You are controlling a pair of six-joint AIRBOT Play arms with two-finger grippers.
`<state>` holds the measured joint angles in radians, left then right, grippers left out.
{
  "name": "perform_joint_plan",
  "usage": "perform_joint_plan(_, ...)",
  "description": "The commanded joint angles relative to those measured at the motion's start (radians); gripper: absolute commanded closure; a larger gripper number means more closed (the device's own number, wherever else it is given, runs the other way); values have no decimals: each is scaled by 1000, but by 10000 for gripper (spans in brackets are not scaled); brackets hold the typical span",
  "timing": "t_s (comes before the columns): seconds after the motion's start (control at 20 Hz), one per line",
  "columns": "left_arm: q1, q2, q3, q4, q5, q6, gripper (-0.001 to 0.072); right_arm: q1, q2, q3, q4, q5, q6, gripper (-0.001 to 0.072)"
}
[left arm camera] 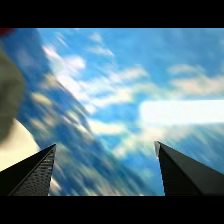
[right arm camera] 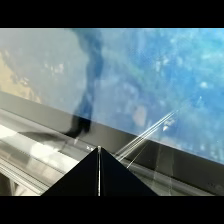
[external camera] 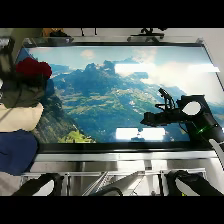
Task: Fold the shirts.
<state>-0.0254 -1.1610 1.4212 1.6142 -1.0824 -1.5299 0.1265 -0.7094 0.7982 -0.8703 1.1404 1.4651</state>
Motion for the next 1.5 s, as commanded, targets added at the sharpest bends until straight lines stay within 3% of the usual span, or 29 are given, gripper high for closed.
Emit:
perform_joint_plan(0.0, 61, -405, 320, 147, 102, 34, 6, 1, -1, 0, 0, 0, 0, 693)
perform_joint_plan(0.15, 127, -760, 620, 148, 106, 124, 7, 1, 0, 0, 0, 0, 0, 693)
perform_joint_plan(0.25, 161, -937, 729, 148, 194, 133, 7, 1, 0, 0, 0, 0, 0, 693)
perform_joint_plan(0.45, 187, -1032, 579, 171, 565, 224, 8, 1, 0, 0, 0, 0, 0, 693)
perform_joint_plan(0.85, 208, -1180, 660, 254, 662, 244, 10, 1, -1, 0, 0, 0, 0, 693)
perform_joint_plan(0.9, 215, -1180, 648, 254, 668, 250, 69, 1, -1, 0, 0, 0, 0, 693)
perform_joint_plan(1.05, 224, -1173, 638, 254, 642, 258, 654, 1, -1, 0, 0, 0, 0, 693)
perform_joint_plan(1.1, 221, -1159, 638, 253, 624, 258, 694, 1, -1, 0, 0, 0, 0, 693)
perform_joint_plan(1.45, 98, -825, 639, 244, 671, 243, 694, 1, -1, 0, 0, 0, 0, 693)
